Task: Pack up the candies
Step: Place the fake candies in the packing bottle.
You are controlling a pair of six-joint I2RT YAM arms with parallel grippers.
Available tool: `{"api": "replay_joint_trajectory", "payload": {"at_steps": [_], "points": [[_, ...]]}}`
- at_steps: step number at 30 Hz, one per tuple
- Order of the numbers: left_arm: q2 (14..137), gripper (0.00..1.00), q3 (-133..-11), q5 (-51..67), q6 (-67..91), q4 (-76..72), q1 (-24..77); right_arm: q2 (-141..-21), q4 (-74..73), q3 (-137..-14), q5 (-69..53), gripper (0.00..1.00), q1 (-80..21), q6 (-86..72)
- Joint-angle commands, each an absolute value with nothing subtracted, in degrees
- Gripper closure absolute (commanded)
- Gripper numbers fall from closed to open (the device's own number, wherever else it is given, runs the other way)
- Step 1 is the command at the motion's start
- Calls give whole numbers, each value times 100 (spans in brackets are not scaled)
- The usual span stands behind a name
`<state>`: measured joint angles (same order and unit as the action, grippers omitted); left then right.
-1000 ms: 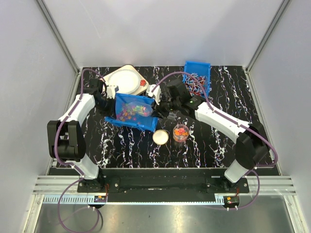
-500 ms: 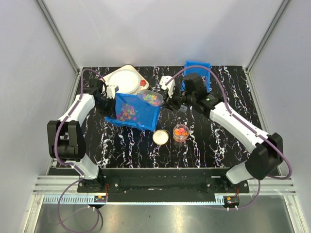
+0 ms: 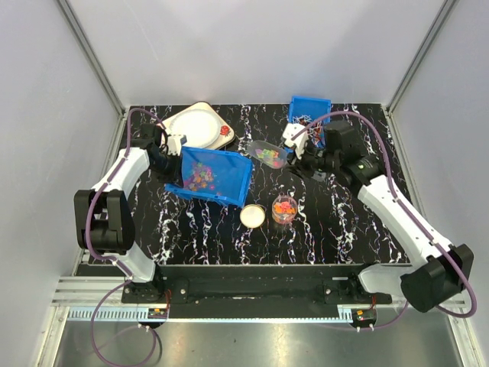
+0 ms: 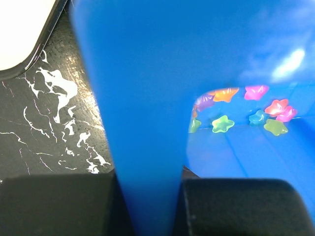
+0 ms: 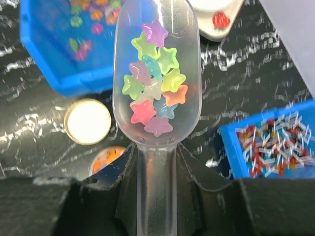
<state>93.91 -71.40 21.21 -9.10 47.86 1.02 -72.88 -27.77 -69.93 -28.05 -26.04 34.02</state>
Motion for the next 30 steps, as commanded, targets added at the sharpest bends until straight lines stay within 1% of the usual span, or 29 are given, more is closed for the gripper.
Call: {"api": "replay_joint_trajectory", "payload": {"at_steps": [1, 8, 14, 30], "points": [[9316, 100, -7216, 2602, -809, 4500, 70, -6830, -3190, -6716, -2795, 100, -2374, 3831], [9325, 100, -7207, 2628, -817, 4509, 70, -6153, -3542, -6013, -2313, 100, -2303, 4104], [9334, 100, -7216, 2646, -826, 4500, 70, -5661, -3840, -5520, -2171, 100, -2303, 4227], [9351, 100, -7216, 2663, -817, 4491, 70, -5589, -4930, -5326, -1907, 100, -2294, 4860]]}}
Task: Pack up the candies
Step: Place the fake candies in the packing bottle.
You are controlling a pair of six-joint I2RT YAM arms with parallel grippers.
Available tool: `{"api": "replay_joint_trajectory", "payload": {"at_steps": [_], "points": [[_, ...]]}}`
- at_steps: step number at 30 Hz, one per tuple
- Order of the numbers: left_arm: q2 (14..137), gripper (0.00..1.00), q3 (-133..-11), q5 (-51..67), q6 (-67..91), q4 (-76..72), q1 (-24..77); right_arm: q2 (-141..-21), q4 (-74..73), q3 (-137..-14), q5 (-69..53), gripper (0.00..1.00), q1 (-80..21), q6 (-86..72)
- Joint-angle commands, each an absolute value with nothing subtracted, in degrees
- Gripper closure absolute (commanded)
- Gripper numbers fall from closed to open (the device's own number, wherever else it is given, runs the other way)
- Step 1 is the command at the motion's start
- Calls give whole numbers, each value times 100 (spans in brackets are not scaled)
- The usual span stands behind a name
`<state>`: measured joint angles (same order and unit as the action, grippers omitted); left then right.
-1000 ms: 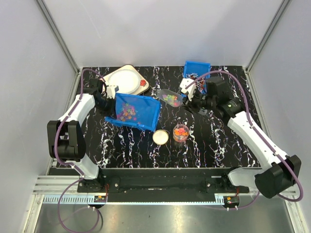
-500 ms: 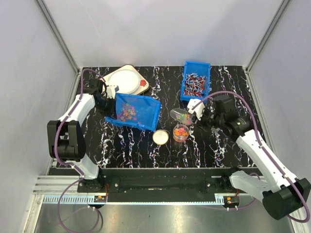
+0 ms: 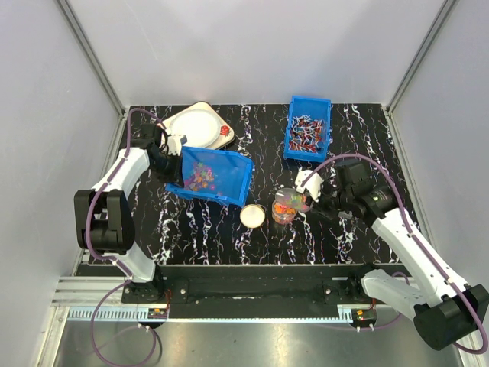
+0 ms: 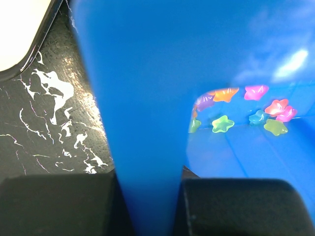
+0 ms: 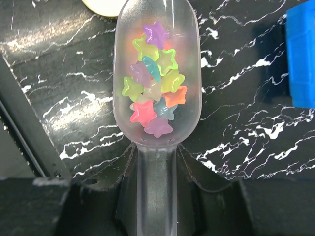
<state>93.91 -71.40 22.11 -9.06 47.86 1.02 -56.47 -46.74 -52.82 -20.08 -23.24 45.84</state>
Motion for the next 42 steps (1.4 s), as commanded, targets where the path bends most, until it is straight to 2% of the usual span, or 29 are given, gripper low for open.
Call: {"api": "replay_joint_trajectory", "payload": {"at_steps": [1, 17, 42], "points": [[9352, 100, -7216, 2663, -817, 4491, 62, -5616, -4965, -5335, -1838, 100, -2303, 4886], [9378, 100, -7207, 2672, -826, 4500, 62, -6231, -5282, -5590, -853, 100, -2338, 5080], [9351, 100, -7207, 2698, -835, 4491, 61, -6521, -5203, -5651, 685, 100, -3489, 4931]]}}
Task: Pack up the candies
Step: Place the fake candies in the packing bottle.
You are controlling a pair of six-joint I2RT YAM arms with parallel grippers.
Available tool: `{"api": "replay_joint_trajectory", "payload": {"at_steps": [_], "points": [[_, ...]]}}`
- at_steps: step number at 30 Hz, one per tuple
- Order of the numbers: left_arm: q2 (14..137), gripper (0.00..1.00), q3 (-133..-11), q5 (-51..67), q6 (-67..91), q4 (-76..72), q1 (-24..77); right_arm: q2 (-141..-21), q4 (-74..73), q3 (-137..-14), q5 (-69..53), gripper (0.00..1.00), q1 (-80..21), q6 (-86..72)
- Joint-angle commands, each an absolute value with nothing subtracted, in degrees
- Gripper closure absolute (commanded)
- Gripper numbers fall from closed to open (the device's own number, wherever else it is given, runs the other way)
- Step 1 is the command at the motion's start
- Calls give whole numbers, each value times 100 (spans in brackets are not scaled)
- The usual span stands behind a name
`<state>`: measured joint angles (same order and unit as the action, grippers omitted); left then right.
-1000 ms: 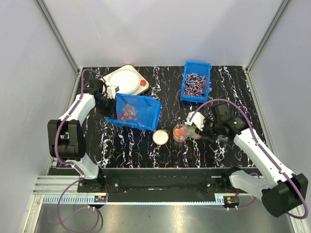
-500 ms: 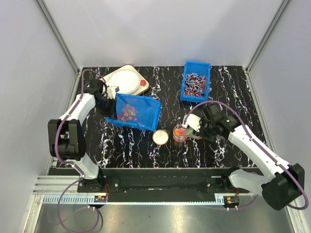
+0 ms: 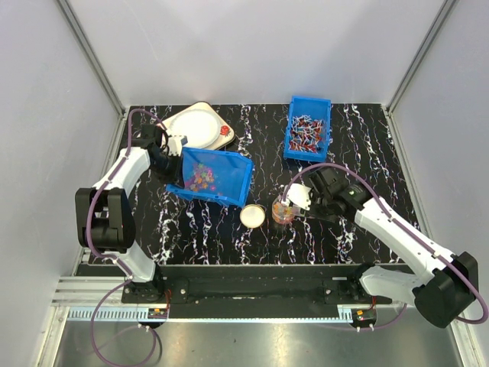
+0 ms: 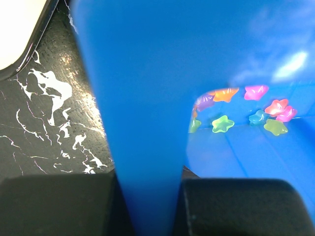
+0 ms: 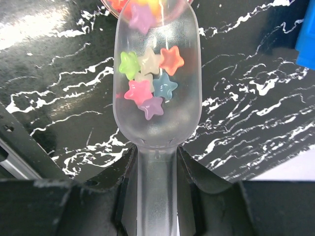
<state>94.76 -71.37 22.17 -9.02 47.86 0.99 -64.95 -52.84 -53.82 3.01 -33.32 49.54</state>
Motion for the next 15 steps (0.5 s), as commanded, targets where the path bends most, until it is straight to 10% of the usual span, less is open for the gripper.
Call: {"api": "replay_joint_trajectory", "payload": {"at_steps": [1, 15], "points": [[9352, 100, -7198, 2716, -835, 4509, 62, -6548, -5221, -5651, 738, 100, -3515, 4931], [9343, 100, -7207, 2716, -835, 4509, 53, -6644, -5309, -5704, 1520, 100, -3911, 4992]]}}
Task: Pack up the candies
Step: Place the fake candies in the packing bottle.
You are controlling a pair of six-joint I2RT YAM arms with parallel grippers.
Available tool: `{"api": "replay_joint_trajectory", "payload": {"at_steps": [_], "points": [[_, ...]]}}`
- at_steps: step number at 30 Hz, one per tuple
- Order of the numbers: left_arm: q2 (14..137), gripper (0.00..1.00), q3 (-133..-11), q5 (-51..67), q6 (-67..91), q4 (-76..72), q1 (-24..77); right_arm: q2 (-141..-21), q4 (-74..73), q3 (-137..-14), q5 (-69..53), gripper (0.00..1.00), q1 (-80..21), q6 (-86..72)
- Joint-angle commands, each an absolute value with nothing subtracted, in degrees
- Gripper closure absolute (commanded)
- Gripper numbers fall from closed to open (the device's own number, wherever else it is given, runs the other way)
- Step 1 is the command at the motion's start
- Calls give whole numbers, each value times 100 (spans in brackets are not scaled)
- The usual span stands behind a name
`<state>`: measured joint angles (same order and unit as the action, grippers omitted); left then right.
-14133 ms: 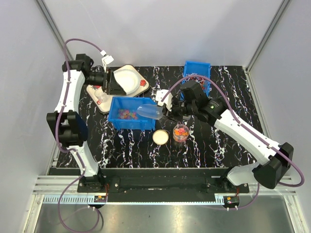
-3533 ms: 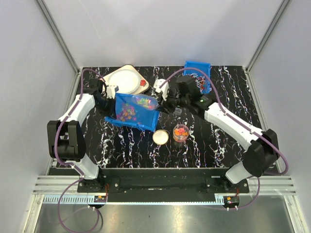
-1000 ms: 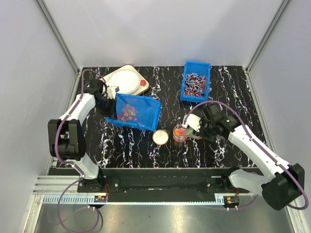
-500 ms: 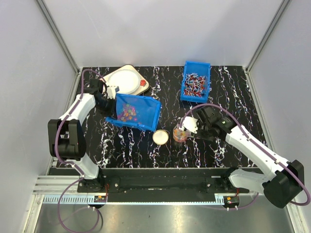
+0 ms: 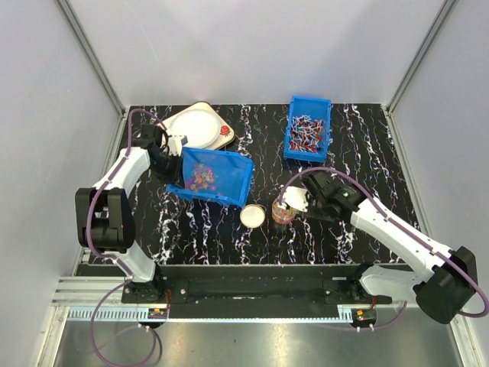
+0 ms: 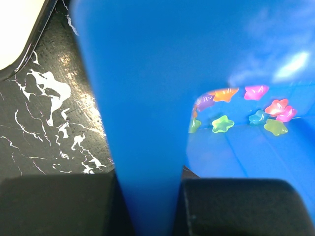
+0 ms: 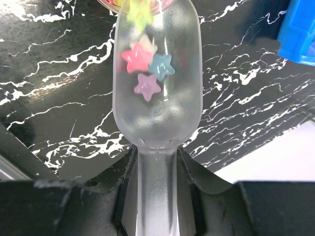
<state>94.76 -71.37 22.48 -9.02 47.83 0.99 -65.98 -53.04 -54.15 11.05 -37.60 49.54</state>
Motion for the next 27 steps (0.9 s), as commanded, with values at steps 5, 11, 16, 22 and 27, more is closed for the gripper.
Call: {"api": "replay_joint_trajectory", "payload": {"at_steps": [5, 11, 16, 22, 27], "points": [[9360, 100, -7198, 2733, -835, 4500, 62, -6723, -5300, -5643, 1951, 100, -4121, 5001], [9369, 100, -7198, 2742, -835, 4500, 62, -6776, -5291, -5564, 2381, 100, -4394, 4983], [9369, 100, -7207, 2742, -844, 4509, 53, -6794, -5317, -5572, 2645, 100, -4579, 4957], [9352, 100, -7198, 2742, -844, 4509, 62, -6785, -5335, -5572, 2883, 100, -4728, 4940], [9360, 100, -7207, 2769, -844, 4517, 62, -6672, -5510, -5922, 2393, 100, -4772, 4747]]}}
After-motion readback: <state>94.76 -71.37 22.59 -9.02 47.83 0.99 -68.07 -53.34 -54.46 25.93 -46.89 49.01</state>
